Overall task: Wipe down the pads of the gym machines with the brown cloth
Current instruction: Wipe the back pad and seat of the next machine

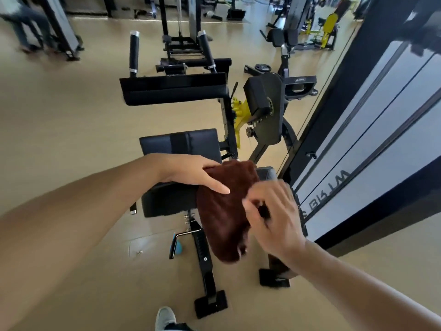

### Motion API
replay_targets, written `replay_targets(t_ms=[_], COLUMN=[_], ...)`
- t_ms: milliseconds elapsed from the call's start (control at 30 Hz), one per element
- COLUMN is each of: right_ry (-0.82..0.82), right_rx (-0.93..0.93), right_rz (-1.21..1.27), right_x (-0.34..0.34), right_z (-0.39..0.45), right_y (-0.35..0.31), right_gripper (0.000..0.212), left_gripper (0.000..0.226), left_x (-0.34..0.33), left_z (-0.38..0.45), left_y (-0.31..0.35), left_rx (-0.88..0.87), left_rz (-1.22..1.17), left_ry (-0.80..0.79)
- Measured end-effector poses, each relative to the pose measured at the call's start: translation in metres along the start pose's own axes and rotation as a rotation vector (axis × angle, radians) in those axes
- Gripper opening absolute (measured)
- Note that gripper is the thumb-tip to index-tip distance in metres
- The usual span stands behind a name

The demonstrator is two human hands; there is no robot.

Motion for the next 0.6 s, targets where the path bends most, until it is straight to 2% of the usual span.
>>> replay_targets(t_ms=[33, 67, 133, 200, 267, 367, 400, 467, 533, 600], right_ry=[-0.066, -0.167, -0.383, -0.493, -0.519, -0.552, -0.563, -0.592, -0.596, -0.583], right_rx=[-0.072, -0.105, -0.076, -0.067, -0.070, 0.044, 0.093, 0.187, 0.236, 0.239], right_rz=[-0.047, -0.116, -0.261, -0.349, -0.363, -0.371, -0.376, -0.375, -0.383, -0.374], right_x=[-0.004, -0.014, -0.041, -0.063, -0.072, -0.085, -0.091, -0.105, -0.115, -0.117], right_z=[0.012, 0.022, 0.032, 0.035, 0.038, 0.047, 0.051, 0.060, 0.067, 0.072], right_y=[0.004, 0.004, 0.003, 0.003, 0.002, -0.016, -0.022, -0.041, -0.055, -0.062], right_gripper=[0.020, 0.033, 0.053, 0.061, 0.066, 0.070, 0.070, 0.069, 0.067, 0.066], left_gripper=[0.068, 0.077, 0.101, 0.112, 0.102, 0.073, 0.064, 0.054, 0.042, 0.042], left_x=[-0.004, -0.007, -0.006, -0.009, -0.019, -0.033, -0.033, -0.030, -0.024, -0.019], left_z=[-0.005, -0.010, -0.024, -0.045, -0.059, -0.078, -0.085, -0.100, -0.106, -0.098], left_y=[0.001, 0.002, 0.001, -0.001, -0.004, -0.024, -0.031, -0.052, -0.061, -0.064], left_rx=[0.008, 0.019, 0.064, 0.112, 0.089, 0.073, 0.044, 0.051, 0.137, 0.183], left_rz=[0.031, 0.069, 0.138, 0.141, 0.112, -0.013, -0.124, -0.275, -0.168, -0.072], left_ry=[0.043, 0.109, 0.283, 0.443, 0.491, 0.450, 0.481, 0.651, 0.775, 0.798])
Point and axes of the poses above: each hand's wrist, its own z-axis towards the middle knuckle, its own x-axis out of the back of the hand, y = z × x, the point moved 8 cm from there along z, towards the middle knuckle, and after that the axes turned 14 degrees about -y, right-handed, at the moved point
